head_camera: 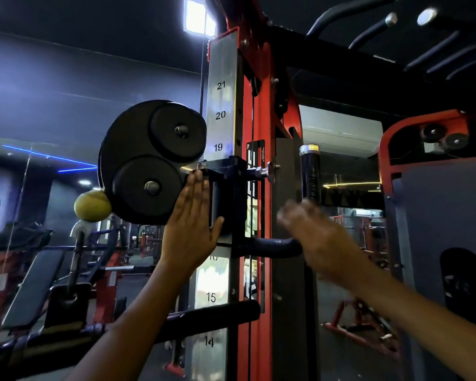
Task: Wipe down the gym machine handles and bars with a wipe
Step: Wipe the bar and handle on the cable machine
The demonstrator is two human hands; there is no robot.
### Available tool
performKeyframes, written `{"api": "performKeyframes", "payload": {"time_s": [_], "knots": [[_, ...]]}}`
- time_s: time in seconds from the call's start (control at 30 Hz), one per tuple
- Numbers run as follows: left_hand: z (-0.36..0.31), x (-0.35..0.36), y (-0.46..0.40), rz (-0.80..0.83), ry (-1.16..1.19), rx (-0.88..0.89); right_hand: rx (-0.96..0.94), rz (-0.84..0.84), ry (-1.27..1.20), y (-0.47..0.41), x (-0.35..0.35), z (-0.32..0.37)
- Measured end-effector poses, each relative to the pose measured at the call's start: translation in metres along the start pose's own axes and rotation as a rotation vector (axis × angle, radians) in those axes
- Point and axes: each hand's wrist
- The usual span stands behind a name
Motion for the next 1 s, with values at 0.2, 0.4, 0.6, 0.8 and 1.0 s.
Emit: {"api": "performKeyframes", "payload": {"time_s": [0.2, 0.4, 0.6, 0.8, 1.0], "knots": [[0.01, 0.002, 0.011, -0.013, 0.053, -0.027, 0.19, 0.076, 0.066, 0.01, -0.006, -0.011], [0.012, 0.005, 0.014, -0.015, 0.121, -0.059, 0.243, 0.072, -0.053, -0.016, 0.009, 0.065], [0.011, 0.009, 0.015, -0.056, 0.171, -0.087, 0.41, 0.697, 0.392, -0.055, -0.034, 0.042], [0.015, 0.012, 0.016, -0.051, 0.164, -0.073, 0.663, 0.398, -0.197, -0.078, 0.0, 0.088], [0.018, 0.013, 0.017, -0.066, 0.176, -0.057, 0.152, 0.295, 0.01, -0.033, 0.028, 0.08]]}}
Point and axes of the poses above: each hand's wrist, its own y-axis away from the middle knuckle, its own x-axis out of the palm, z = x × y, and after that the axes turned 6 degrees about -x, right-handed
